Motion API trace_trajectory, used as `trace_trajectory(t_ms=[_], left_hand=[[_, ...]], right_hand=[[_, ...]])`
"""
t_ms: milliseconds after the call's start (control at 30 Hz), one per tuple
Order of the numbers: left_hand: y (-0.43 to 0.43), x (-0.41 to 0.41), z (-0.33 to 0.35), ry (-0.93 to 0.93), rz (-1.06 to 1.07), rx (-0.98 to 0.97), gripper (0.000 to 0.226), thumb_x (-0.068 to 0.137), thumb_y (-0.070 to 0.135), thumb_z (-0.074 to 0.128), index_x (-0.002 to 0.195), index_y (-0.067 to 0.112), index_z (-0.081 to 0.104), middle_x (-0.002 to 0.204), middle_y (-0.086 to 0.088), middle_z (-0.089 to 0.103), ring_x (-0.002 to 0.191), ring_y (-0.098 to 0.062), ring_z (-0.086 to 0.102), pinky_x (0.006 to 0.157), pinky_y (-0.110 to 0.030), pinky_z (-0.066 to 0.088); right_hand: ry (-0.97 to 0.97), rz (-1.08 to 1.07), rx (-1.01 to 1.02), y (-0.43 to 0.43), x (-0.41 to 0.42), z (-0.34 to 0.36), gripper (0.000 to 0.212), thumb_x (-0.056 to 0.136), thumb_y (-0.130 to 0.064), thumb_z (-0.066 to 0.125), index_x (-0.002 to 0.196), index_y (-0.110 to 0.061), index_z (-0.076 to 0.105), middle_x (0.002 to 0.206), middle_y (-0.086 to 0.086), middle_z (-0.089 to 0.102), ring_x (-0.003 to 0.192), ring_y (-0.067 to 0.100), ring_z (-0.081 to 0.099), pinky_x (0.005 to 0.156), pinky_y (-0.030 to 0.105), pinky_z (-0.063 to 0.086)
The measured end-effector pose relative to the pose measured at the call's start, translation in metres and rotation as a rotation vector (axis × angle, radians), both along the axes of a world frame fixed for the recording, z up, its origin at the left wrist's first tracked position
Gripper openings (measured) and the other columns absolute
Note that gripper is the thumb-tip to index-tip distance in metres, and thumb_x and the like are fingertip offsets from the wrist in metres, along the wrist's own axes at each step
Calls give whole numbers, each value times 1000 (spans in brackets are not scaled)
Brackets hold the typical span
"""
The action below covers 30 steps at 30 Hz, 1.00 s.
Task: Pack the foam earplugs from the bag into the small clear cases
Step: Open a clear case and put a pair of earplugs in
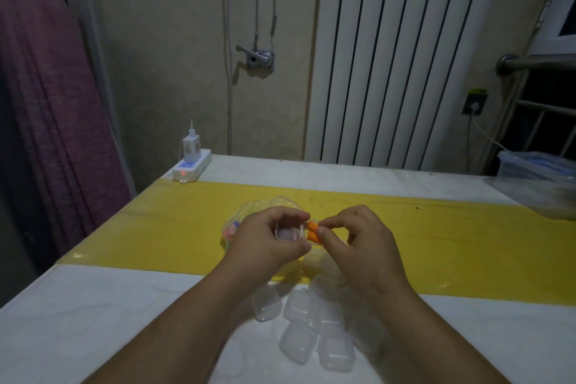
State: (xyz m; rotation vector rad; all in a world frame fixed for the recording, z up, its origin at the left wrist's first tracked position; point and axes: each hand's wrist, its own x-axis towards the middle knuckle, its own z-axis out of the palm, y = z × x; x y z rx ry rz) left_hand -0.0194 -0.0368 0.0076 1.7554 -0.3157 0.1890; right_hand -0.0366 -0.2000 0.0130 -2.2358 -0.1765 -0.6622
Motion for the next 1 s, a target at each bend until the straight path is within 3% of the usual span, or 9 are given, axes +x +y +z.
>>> trace_trajectory(t_ms=[133, 300, 367, 433, 500, 600, 667, 800, 1000], left_hand=[[-1, 0, 0, 2, 4, 4, 38, 71, 3, 82, 103, 22, 74, 94, 10, 74, 87, 1, 67, 82, -19, 55], [1, 1, -2, 8, -14, 12, 39, 70, 4, 83, 102, 24, 74, 91, 13, 74, 89, -3, 68, 82, -22, 55], [0, 0, -2, 13, -31, -9, 42, 71, 2, 82, 105, 25, 73, 91, 13, 74, 89, -4, 68, 80, -20, 55], [-1, -1, 1, 38, -73, -104, 45, 74, 3, 79, 112, 27, 69, 91, 9, 74, 87, -9, 69, 76, -23, 57], [-3, -2, 6, 162, -152, -329, 37, 86, 4, 66, 117, 21, 63, 92, -6, 73, 83, -24, 70, 69, -30, 59], [-2, -1, 10, 278, -229, -549, 21, 97, 12, 43, 110, 7, 59, 94, -23, 69, 83, -38, 68, 63, -34, 59], [-1, 0, 9, 270, -256, -546, 26, 101, 7, 35, 105, 3, 60, 92, -21, 70, 83, -39, 68, 65, -34, 60], [-2, -1, 3, 145, -267, -434, 24, 94, -7, 50, 102, 7, 67, 87, -3, 74, 82, -22, 69, 72, -31, 59], [-3, 1, 0, 73, -164, -318, 33, 86, -8, 63, 108, 17, 68, 95, -11, 72, 83, -18, 68, 73, -30, 56]], right_hand=[[71, 13, 205, 0, -1, -1, 16, 82, -25, 75, 77, -30, 60, 77, -12, 63, 61, 6, 51, 53, 14, 38], [176, 112, 472, 1, -1, 0, 13, 85, -12, 71, 84, -18, 60, 83, 5, 70, 74, 24, 71, 57, 31, 53], [228, 157, 598, 2, -3, 2, 12, 86, -5, 69, 89, -11, 59, 85, 12, 71, 68, 24, 73, 54, 29, 54], [222, 153, 661, 1, -3, 4, 11, 85, -2, 70, 88, -8, 61, 86, 16, 70, 64, 24, 72, 57, 30, 56], [196, 135, 694, 0, -3, 5, 10, 84, -1, 71, 85, -7, 62, 84, 16, 70, 61, 20, 70, 60, 32, 57], [166, 112, 708, -1, -2, 4, 10, 84, -2, 71, 83, -9, 64, 81, 12, 69, 59, 15, 68, 60, 31, 56], [153, 108, 697, -1, -2, 4, 10, 84, -3, 72, 86, -11, 65, 83, 11, 70, 59, 15, 68, 60, 30, 56], [167, 136, 681, 2, -5, 3, 9, 83, -8, 74, 89, -13, 71, 79, 5, 74, 63, 13, 70, 60, 25, 56], [251, 202, 761, 4, -8, 9, 19, 96, -17, 56, 89, -13, 73, 83, 5, 76, 71, 17, 68, 65, 33, 53]])
